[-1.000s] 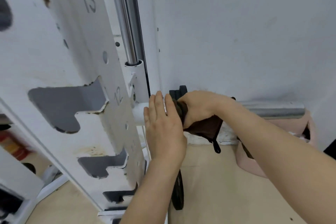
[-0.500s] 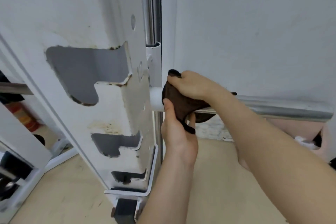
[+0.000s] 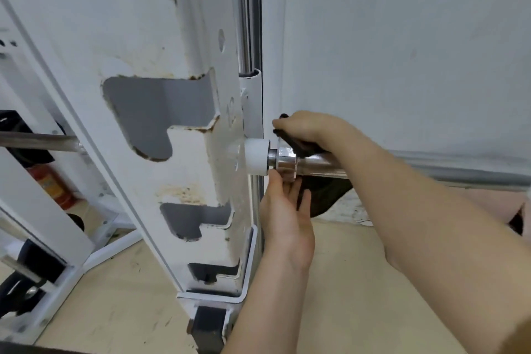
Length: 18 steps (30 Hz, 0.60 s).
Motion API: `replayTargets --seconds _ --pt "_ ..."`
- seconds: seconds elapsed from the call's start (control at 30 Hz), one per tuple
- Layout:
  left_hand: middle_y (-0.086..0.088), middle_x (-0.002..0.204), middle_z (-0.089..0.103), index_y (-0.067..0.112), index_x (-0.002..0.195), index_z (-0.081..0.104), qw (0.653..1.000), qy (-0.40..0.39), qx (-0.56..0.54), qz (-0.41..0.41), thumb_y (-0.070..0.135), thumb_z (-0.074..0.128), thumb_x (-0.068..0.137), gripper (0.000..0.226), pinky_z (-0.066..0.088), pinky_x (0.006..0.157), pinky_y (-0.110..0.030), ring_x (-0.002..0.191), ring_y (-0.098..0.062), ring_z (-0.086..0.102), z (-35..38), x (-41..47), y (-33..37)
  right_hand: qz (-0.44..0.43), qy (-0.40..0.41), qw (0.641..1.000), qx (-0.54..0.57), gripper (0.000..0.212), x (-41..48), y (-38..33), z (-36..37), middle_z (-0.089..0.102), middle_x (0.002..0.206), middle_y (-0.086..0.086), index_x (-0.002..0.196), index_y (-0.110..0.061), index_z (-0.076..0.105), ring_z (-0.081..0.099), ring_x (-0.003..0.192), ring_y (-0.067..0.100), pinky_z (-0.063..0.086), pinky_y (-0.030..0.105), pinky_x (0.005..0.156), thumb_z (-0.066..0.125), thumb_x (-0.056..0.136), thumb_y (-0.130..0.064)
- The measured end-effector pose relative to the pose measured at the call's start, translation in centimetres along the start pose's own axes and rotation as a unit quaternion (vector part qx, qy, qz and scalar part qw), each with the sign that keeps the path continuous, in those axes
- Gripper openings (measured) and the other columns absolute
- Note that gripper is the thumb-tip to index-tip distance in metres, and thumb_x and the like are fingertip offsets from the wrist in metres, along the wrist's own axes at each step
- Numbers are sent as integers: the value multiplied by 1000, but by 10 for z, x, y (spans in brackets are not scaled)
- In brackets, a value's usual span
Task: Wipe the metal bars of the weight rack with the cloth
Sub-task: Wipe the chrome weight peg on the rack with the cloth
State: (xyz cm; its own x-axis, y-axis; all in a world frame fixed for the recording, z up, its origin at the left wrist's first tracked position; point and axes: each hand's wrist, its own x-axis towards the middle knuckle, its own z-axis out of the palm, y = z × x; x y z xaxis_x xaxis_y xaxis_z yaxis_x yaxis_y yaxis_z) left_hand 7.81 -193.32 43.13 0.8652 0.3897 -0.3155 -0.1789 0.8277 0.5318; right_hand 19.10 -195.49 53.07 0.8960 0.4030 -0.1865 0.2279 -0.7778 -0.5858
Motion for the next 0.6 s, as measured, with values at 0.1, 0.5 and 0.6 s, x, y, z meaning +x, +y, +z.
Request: replayTargets --seconds 0.1,0.5,0.6 --pt "-11 120 67 10 110 65 1000 -12 1 -9 38 50 98 34 44 103 -36 116 -19 61 -1 6 3 -84 154 984 3 49 -31 14 8 58 71 5 66 -13 47 55 74 27 35 32 62 34 102 -44" --pt "-9 106 72 3 117 64 999 -22 -35 17 26 57 96 32 51 98 -37 102 -19 67 10 8 10 -21 161 985 -60 43 -26 17 14 62 92 11 84 -12 56 60 94 33 44 36 76 29 100 -41" --pt "-6 99 69 9 109 64 999 -48 -6 -1 24 46 102 25 56 79 -31 89 -17 68 8 13 8 -174 265 935 -158 37 -67 28 50 60 104 4 98 -16 56 56 96 27 40 37 77 28 99 -40"
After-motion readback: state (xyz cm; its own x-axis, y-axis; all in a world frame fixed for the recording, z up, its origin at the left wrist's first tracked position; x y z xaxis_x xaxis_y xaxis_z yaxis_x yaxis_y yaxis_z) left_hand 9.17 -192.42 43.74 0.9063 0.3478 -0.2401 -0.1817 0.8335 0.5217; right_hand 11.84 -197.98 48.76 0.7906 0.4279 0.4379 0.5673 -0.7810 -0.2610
